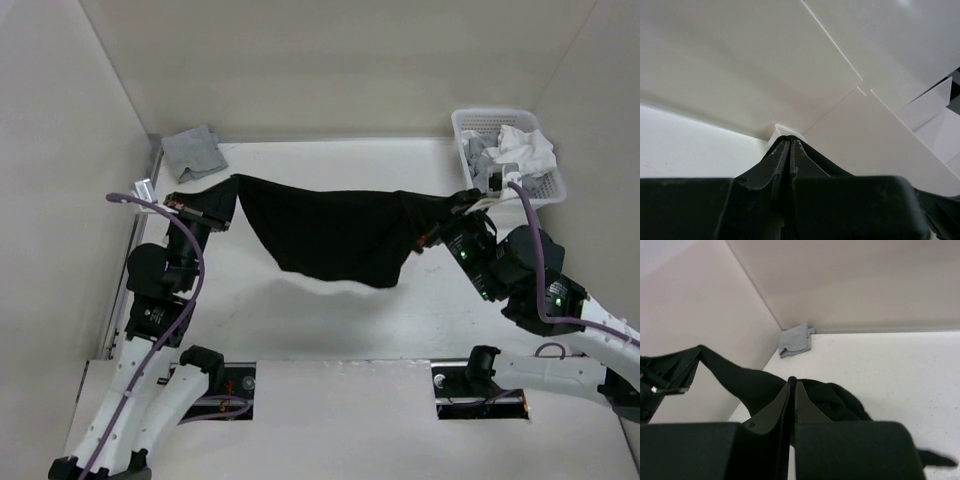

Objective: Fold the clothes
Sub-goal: Flatten the tank top out, then fold the tank top

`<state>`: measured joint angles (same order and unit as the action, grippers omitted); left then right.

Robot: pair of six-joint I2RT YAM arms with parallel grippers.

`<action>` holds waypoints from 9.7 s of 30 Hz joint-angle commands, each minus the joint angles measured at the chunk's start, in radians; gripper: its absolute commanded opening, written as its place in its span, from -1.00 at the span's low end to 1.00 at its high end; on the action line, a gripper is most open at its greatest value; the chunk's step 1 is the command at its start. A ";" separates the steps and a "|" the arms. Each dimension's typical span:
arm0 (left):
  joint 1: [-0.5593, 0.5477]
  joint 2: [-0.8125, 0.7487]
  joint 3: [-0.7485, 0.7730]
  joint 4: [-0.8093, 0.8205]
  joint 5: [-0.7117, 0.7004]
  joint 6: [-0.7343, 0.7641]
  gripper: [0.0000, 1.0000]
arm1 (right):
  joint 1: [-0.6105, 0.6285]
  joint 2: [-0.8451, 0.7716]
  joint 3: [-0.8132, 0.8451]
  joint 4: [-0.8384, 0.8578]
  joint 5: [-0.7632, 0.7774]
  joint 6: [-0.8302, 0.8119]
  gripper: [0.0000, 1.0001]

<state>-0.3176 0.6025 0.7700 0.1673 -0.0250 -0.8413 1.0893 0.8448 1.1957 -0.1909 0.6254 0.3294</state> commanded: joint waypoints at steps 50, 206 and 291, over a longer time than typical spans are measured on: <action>0.016 0.626 -0.327 -0.135 -0.032 0.108 -0.40 | -0.467 0.326 -0.688 0.423 -0.418 0.381 -0.68; 0.262 0.587 0.644 -0.080 -0.072 0.064 -0.98 | -0.783 0.549 0.694 -0.135 -0.625 0.051 -0.96; 0.260 0.961 -0.294 0.353 -0.016 -0.194 -0.28 | -0.773 0.749 -0.472 0.521 -0.603 0.450 -0.33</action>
<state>-0.0532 1.5433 0.4652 0.4900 -0.0250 -1.0210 0.3191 1.5921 0.6815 0.2989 0.0334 0.7521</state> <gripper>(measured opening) 0.361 0.337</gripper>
